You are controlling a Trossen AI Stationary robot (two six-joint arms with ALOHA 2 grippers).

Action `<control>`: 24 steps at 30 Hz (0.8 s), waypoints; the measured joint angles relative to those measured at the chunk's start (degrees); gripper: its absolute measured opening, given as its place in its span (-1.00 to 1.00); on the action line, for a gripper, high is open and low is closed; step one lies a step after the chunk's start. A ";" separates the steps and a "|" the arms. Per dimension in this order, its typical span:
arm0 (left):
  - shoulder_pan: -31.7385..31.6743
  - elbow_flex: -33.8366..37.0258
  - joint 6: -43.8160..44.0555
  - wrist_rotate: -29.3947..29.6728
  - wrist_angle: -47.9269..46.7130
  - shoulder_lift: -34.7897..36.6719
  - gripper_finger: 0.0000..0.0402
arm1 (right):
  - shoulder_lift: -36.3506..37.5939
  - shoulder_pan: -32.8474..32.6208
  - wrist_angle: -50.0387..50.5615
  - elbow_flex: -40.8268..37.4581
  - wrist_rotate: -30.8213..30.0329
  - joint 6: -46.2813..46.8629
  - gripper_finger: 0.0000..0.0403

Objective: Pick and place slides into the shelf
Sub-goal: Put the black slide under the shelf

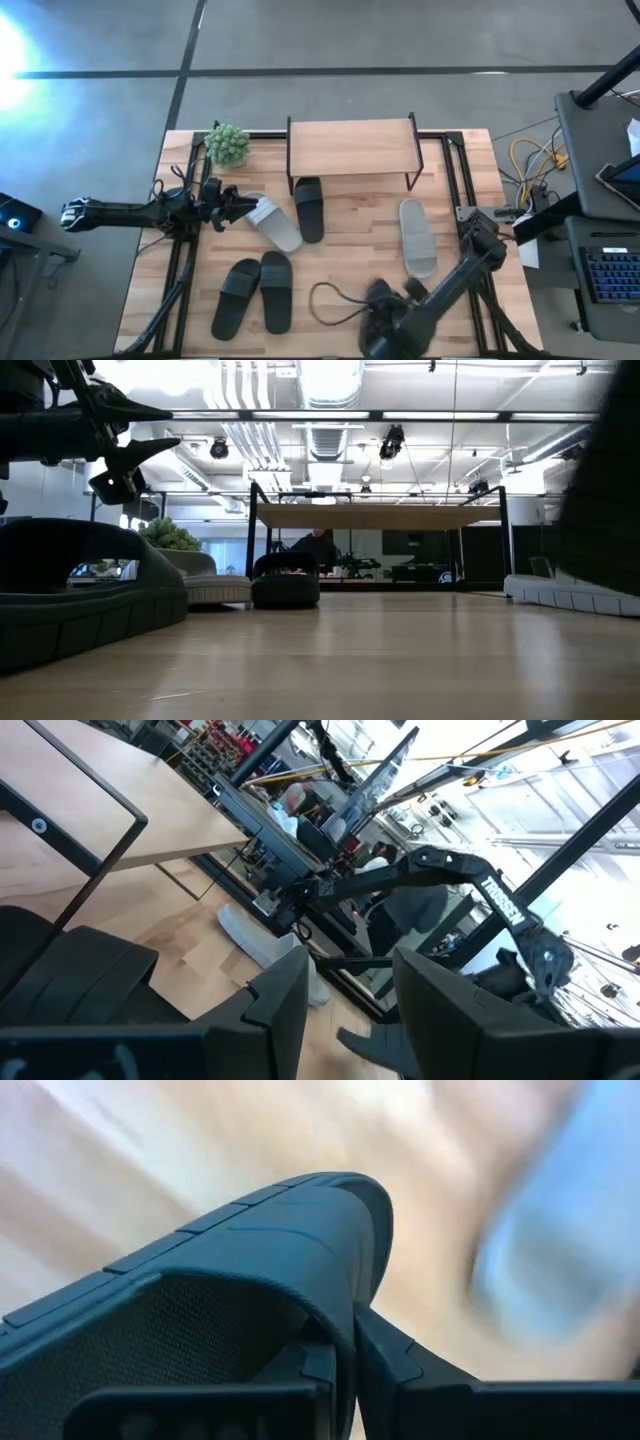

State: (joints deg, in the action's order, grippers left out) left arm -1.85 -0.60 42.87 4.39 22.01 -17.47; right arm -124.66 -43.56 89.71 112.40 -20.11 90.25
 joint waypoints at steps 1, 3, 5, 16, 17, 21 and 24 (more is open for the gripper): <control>-0.02 -0.01 0.00 0.06 0.01 0.00 -0.33 | 0.19 1.24 -0.02 0.08 -2.26 -5.08 -0.94; -0.01 -0.07 0.00 0.46 0.02 0.00 -0.33 | 0.55 4.09 0.04 -0.12 -6.53 -16.15 -0.94; -0.02 -0.09 -0.01 0.52 0.05 0.02 -0.33 | 0.86 7.50 0.15 -0.85 -11.09 -25.69 -0.94; -0.02 -0.11 -0.04 2.03 0.06 0.09 -0.33 | 2.66 27.10 -8.35 -9.90 -21.48 -55.08 -0.94; -0.02 -0.11 -0.03 2.03 0.03 0.09 -0.33 | 3.34 28.26 -10.81 -11.31 -21.49 -57.20 -0.94; -0.02 -0.11 -0.04 2.03 0.03 0.06 -0.33 | 6.27 32.07 -20.29 -16.20 -21.41 -66.17 -0.94; -0.02 -0.09 -0.07 2.03 0.05 0.01 -0.33 | 7.42 34.86 -26.63 -19.66 -17.64 -72.13 -0.94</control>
State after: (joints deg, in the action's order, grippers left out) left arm -1.87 -0.69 42.81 6.42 22.06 -17.47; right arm -117.24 -8.70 63.08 92.74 -37.76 18.12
